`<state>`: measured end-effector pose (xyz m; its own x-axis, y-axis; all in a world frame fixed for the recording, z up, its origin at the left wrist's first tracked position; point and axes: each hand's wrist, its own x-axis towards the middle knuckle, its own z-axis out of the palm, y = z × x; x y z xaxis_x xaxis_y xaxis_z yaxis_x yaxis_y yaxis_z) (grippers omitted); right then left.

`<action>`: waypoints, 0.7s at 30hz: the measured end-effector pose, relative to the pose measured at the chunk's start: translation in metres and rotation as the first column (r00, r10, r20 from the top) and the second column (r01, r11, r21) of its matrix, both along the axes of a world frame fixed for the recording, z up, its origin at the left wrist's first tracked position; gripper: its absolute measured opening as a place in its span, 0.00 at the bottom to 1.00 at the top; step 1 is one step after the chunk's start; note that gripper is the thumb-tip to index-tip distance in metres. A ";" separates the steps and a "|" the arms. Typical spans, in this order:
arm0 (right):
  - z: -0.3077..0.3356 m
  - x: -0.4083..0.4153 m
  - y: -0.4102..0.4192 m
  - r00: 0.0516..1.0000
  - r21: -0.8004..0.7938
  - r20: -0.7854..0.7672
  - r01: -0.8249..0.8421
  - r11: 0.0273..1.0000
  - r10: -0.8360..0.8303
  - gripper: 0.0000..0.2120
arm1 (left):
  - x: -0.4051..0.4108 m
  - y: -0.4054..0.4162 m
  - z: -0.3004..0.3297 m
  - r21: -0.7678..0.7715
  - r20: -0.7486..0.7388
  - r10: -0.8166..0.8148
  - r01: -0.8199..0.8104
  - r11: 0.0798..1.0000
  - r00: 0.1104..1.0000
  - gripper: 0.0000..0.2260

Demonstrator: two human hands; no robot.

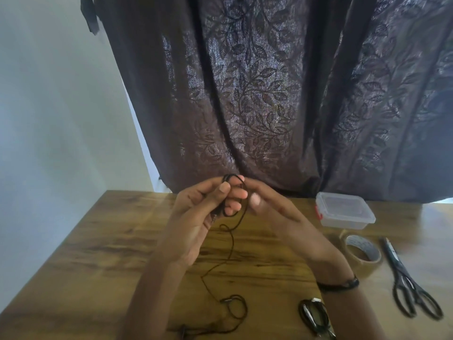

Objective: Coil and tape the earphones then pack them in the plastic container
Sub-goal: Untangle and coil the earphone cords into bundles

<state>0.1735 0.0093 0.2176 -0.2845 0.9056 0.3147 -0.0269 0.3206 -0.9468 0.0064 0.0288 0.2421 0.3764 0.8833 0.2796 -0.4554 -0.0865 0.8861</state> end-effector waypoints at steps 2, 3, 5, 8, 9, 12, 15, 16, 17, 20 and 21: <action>0.009 -0.009 -0.002 0.997 -0.028 -0.055 0.048 0.998 -0.050 0.25 | 0.000 0.000 0.001 0.013 -0.033 0.027 -0.026 1.000 0.999 0.10; 0.011 -0.009 -0.004 0.996 -0.028 -0.057 0.067 0.997 -0.068 0.21 | -0.001 0.000 0.000 0.029 -0.060 0.041 -0.040 0.999 0.997 0.10; 0.014 -0.007 -0.009 0.996 -0.007 -0.022 0.091 0.996 -0.092 0.17 | -0.003 0.000 0.000 0.055 -0.114 0.080 -0.074 0.996 0.990 0.10; 0.020 -0.006 -0.014 0.986 -0.002 0.120 0.114 0.993 -0.113 0.20 | -0.004 0.000 0.000 0.065 -0.176 0.152 -0.142 0.988 0.973 0.08; 0.020 -0.007 -0.014 0.975 -0.004 0.174 0.142 0.990 -0.139 0.23 | -0.004 -0.001 0.001 0.081 -0.199 0.178 -0.165 0.983 0.964 0.07; 0.019 -0.017 -0.021 0.916 0.000 0.270 0.307 0.952 -0.296 0.28 | -0.002 -0.001 -0.005 0.282 -0.344 0.376 -0.288 0.915 0.860 0.07; 0.012 -0.033 -0.027 0.848 0.109 0.265 0.446 0.888 -0.459 0.24 | -0.002 0.000 -0.011 0.581 -0.411 0.632 -0.346 0.737 0.657 0.07; 0.008 -0.037 -0.028 0.842 0.136 0.251 0.457 0.879 -0.477 0.21 | -0.002 0.000 -0.013 0.659 -0.402 0.693 -0.336 0.673 0.599 0.08; 0.005 -0.039 -0.027 0.837 0.168 0.238 0.465 0.869 -0.494 0.17 | -0.001 -0.001 -0.013 0.723 -0.386 0.739 -0.317 0.614 0.552 0.08; 0.002 -0.040 -0.023 0.821 0.240 0.234 0.471 0.849 -0.522 0.07 | -0.001 0.000 -0.018 0.809 -0.365 0.807 -0.272 0.522 0.463 0.07; 0.003 -0.036 -0.021 0.840 0.237 0.221 0.448 0.862 -0.496 0.07 | -0.002 0.000 -0.019 0.792 -0.383 0.791 -0.271 0.547 0.477 0.07</action>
<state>0.1373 -0.0114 0.2209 0.0695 0.8906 0.4495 0.4124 0.3846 -0.8258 0.0048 0.0290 0.2228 0.1742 0.7043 0.6882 0.5474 -0.6502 0.5269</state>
